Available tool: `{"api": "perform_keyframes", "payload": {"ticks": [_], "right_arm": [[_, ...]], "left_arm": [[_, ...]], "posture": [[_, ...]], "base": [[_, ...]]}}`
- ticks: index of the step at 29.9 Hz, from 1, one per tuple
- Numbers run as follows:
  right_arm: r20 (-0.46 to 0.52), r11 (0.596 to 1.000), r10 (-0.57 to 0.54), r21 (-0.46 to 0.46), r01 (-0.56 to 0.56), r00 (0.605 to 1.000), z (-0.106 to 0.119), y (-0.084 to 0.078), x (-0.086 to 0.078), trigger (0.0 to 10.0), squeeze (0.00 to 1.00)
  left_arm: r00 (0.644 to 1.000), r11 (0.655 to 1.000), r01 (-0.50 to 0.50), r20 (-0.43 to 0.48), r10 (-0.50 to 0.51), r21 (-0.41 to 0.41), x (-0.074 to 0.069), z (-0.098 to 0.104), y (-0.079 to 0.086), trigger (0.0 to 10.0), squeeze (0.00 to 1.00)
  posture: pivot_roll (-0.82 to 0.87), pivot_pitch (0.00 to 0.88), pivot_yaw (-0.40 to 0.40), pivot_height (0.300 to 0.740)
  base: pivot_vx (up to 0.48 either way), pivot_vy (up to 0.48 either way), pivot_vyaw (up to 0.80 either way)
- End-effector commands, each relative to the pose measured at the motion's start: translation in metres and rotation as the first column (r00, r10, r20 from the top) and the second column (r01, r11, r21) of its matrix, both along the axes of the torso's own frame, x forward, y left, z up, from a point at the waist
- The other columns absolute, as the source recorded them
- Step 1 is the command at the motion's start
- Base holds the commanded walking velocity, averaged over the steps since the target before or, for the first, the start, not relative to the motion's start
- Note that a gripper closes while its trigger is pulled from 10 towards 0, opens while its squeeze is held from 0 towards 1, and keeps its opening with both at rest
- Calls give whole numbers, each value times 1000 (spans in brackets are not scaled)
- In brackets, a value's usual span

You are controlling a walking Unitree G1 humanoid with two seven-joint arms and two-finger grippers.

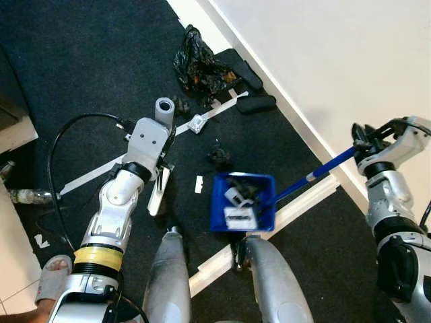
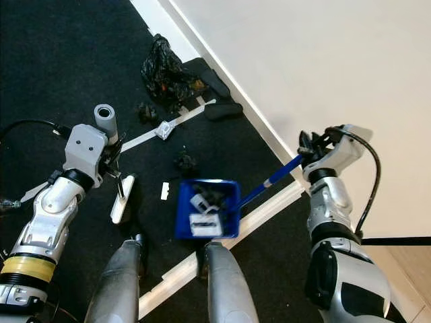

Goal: Sweep floor

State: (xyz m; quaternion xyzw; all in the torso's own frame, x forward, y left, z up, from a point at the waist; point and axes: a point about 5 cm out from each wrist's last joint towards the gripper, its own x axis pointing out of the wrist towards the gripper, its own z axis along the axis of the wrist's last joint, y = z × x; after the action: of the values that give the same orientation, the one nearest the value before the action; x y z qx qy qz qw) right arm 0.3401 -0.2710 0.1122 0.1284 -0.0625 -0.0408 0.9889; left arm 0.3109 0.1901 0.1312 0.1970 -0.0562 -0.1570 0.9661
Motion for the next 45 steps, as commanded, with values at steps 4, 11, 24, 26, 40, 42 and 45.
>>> {"api": "perform_keyframes", "payload": {"ticks": [4, 11, 24, 26, 40, 42, 45], "right_arm": [[-12, 999, -11, 40, 12, 1000, -6, 0, -3, 10000, 0], [-98, 997, 37, 72, -30, 994, -33, 17, -11, 10000, 0], [-133, 997, 20, 77, -10, 991, -44, 19, -18, 10000, 0], [-136, 997, 11, 76, -1, 991, -45, 19, -19, 10000, 0], [7, 992, -125, 34, 125, 992, -28, 8, -20, 10000, 0], [19, 991, -129, 34, 128, 991, -26, 8, -20, 10000, 0], [62, 992, -120, 45, 117, 991, -21, 14, -17, 10000, 0]], "left_arm": [[999, 998, -35, -16, 35, -52, 1, -3, 4, 10000, 0], [995, 993, -61, -83, 53, -100, 1, -11, 3, 10000, 0], [993, 994, -59, -109, 49, -88, 1, -12, 3, 10000, 0], [993, 995, -59, -111, 49, -83, 1, -13, 2, 10000, 0], [996, 996, -39, -78, 34, -74, 10, -5, -3, 10000, 0], [997, 996, -38, -75, 33, -75, 10, -4, -4, 10000, 0], [997, 996, -32, -68, 27, -79, 11, -2, -4, 10000, 0]], "posture": [[139, 271, -90, 740], [141, 275, -89, 740], [151, 278, -82, 740], [154, 276, -81, 740], [155, 294, -55, 740], [154, 295, -54, 740], [154, 297, -49, 740]], "base": [[0, 0, 0], [0, 0, 0], [0, 0, 0], [0, 0, 0], [0, 0, 0], [0, 0, 0], [0, 0, 0]]}}
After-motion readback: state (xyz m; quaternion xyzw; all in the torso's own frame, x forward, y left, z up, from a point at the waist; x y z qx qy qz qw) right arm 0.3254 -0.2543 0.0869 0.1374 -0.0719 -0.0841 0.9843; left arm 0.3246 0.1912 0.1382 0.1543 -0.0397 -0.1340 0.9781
